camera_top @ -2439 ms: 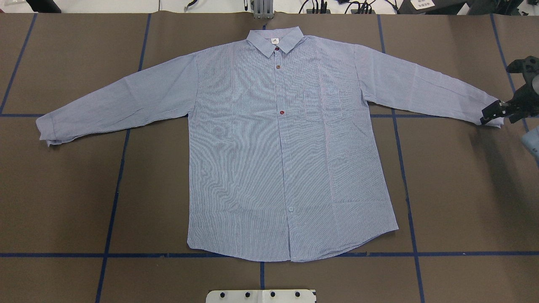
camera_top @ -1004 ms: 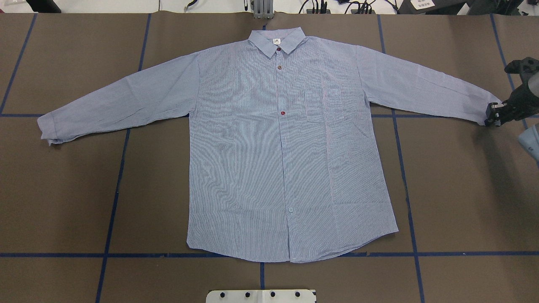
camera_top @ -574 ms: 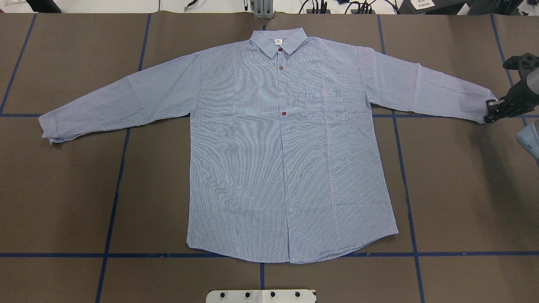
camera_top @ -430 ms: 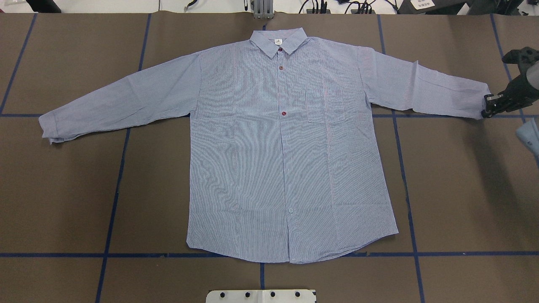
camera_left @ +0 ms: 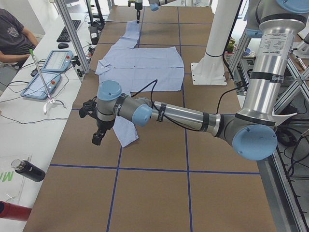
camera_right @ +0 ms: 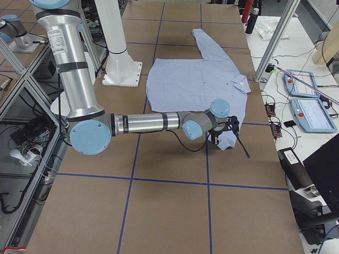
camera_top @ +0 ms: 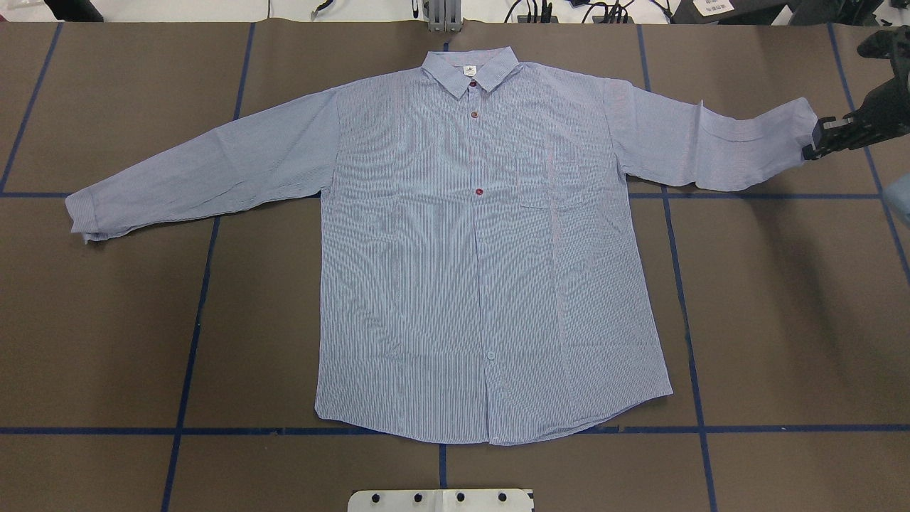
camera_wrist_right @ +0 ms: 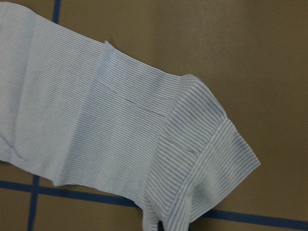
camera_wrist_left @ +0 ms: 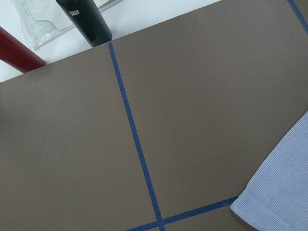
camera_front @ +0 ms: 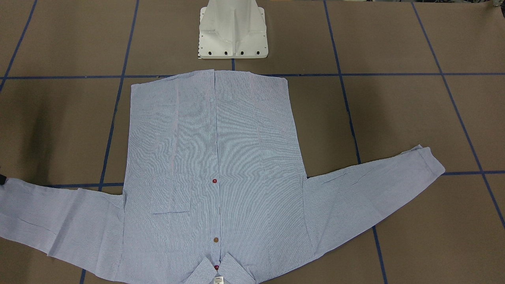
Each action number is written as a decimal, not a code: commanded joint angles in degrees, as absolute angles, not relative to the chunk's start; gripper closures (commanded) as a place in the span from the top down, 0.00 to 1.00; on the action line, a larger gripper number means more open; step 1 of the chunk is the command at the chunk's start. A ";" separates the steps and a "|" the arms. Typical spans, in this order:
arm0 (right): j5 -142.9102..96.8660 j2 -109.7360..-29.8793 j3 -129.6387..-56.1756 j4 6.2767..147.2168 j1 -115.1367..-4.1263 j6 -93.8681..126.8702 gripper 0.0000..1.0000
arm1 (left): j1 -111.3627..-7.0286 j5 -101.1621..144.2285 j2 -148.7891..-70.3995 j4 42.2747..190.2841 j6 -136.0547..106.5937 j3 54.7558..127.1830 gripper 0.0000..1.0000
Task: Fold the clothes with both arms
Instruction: 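Lift the grasped sleeve with the right gripper toward the collar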
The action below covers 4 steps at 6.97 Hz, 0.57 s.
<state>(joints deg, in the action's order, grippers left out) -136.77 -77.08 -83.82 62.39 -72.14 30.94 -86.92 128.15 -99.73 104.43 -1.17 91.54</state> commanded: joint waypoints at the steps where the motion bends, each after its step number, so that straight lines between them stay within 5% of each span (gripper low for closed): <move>1: -140.43 -72.64 -92.96 62.49 -72.77 31.02 0.00 | -87.01 128.06 -99.67 104.41 -1.14 91.41 1.00; 4: -141.95 -56.91 -93.69 67.74 -70.24 34.96 0.00 | -87.01 126.75 -99.49 104.41 -1.14 91.49 1.00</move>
